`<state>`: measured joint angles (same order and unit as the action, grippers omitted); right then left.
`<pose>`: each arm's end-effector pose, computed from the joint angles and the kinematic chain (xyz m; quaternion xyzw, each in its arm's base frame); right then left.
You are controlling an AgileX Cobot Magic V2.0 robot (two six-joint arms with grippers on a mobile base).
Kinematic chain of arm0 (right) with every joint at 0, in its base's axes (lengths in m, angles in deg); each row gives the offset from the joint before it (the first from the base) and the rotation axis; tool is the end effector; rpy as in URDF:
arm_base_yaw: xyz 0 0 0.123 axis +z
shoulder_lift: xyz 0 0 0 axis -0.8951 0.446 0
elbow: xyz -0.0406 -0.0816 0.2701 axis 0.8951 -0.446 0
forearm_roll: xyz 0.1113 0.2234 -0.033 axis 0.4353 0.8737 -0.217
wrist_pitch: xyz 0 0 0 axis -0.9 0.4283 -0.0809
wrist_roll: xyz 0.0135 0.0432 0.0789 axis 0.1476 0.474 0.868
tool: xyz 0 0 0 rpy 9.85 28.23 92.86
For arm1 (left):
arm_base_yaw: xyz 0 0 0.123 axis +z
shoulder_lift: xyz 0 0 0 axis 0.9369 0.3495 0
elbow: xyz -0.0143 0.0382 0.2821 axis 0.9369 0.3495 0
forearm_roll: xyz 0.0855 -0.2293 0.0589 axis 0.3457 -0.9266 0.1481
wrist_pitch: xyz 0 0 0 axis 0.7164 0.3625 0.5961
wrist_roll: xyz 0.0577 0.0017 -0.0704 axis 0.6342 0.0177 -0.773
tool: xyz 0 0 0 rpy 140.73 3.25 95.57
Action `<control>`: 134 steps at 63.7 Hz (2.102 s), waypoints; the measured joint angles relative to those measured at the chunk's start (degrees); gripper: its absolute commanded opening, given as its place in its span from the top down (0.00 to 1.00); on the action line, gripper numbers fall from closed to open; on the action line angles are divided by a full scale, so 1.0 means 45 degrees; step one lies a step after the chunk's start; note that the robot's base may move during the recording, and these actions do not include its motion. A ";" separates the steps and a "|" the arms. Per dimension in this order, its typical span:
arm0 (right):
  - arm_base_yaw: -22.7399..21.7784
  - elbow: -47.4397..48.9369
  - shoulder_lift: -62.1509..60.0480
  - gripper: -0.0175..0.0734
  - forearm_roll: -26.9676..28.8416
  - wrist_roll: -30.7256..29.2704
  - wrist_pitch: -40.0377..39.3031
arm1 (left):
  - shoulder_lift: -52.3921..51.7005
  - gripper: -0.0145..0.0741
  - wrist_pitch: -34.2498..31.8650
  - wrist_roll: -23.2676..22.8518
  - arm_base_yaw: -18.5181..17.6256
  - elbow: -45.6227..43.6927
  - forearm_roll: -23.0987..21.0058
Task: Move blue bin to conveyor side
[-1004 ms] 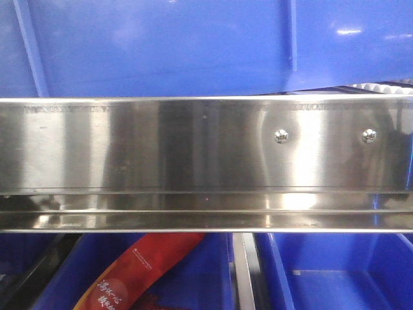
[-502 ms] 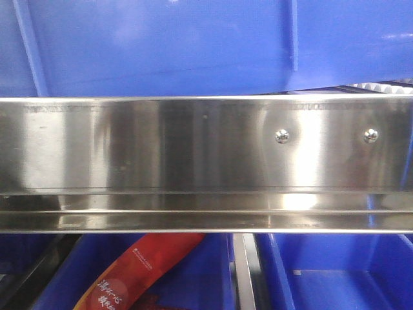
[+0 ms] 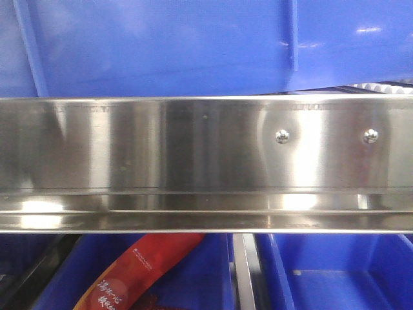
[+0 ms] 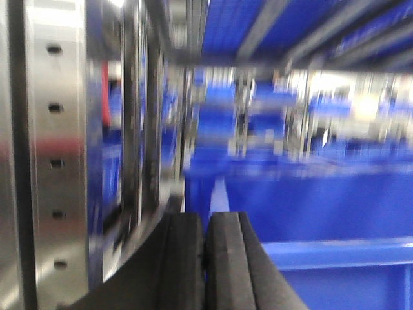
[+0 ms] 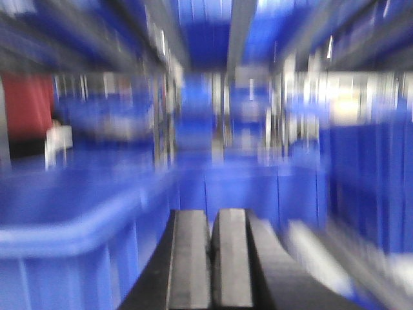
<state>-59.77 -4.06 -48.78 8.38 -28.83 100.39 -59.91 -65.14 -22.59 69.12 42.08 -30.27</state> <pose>0.0277 0.0044 0.3924 -0.0243 0.6753 0.0431 0.7359 0.0408 0.0033 0.3706 -0.0201 0.6644 0.0021 0.7471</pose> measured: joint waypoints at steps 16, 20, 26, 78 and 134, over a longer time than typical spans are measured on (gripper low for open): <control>0.0000 0.3521 0.3714 0.91 0.0077 0.0000 0.4451 | 0.3459 0.86 0.4390 0.0000 0.0000 -0.2967 0.0000; 0.0000 0.4127 0.4310 0.91 0.0098 0.0000 0.4895 | 0.4181 0.86 0.4826 0.0000 0.0000 -0.3234 0.0000; 0.0000 0.4615 0.5031 0.91 0.0191 0.0000 0.4961 | 0.4733 0.86 0.4859 0.0000 0.0000 -0.3353 0.0000; 0.0000 0.9980 1.0609 0.89 0.1109 0.0075 0.6705 | 1.0215 0.86 0.5839 0.0000 0.0000 -0.9151 -0.0810; 0.2783 1.5166 1.6051 0.89 -0.1827 0.2624 0.9292 | 1.4633 0.86 0.6938 0.0654 0.0000 -1.2059 -0.1392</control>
<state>-47.25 64.18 23.45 0.16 -17.02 142.20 5.94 -33.92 -19.65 69.12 -12.19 -36.53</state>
